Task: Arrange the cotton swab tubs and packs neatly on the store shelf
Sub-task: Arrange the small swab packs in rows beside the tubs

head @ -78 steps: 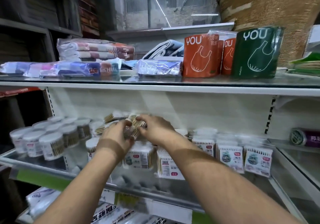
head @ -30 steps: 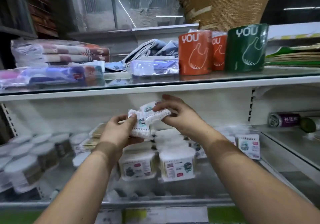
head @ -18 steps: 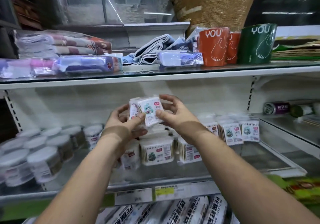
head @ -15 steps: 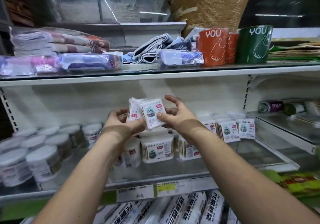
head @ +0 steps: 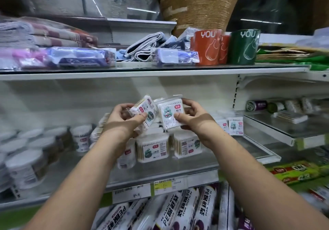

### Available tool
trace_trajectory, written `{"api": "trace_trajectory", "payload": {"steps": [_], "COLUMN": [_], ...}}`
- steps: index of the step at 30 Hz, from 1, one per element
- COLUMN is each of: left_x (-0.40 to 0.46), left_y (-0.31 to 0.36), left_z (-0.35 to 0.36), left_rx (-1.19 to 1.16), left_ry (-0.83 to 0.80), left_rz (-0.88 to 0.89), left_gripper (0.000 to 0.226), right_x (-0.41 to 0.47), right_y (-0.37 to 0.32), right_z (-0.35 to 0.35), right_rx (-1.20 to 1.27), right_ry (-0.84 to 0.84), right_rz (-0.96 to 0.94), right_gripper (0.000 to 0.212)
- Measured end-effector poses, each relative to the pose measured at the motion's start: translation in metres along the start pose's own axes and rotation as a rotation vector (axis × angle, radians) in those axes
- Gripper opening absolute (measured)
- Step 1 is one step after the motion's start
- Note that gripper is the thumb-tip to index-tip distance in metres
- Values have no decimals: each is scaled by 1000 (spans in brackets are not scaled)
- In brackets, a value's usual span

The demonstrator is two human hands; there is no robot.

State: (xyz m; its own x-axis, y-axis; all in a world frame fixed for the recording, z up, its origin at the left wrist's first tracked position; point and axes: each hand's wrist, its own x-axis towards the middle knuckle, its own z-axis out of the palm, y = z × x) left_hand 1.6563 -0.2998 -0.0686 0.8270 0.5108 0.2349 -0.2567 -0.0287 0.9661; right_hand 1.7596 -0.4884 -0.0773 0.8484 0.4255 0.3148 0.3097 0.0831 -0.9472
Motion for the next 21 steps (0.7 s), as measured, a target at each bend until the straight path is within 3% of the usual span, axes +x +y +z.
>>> {"api": "trace_trajectory", "payload": {"steps": [3, 7, 13, 21], "left_x": [1, 6, 5, 16], "left_y": [0, -1, 6, -4], "left_z": [13, 28, 74, 155], "left_rx": [-39, 137, 371, 673], "left_ry": [-21, -44, -108, -260], "left_rz": [-24, 13, 58, 207], "left_gripper": [24, 29, 51, 24], "right_x": [0, -1, 0, 6], "right_y": [4, 6, 8, 3], "right_z": [-12, -33, -92, -168], "right_rx": [-10, -53, -223, -587], "right_ry": [37, 112, 120, 112], "right_rz": [13, 6, 47, 51], "right_gripper": [54, 71, 43, 32]}}
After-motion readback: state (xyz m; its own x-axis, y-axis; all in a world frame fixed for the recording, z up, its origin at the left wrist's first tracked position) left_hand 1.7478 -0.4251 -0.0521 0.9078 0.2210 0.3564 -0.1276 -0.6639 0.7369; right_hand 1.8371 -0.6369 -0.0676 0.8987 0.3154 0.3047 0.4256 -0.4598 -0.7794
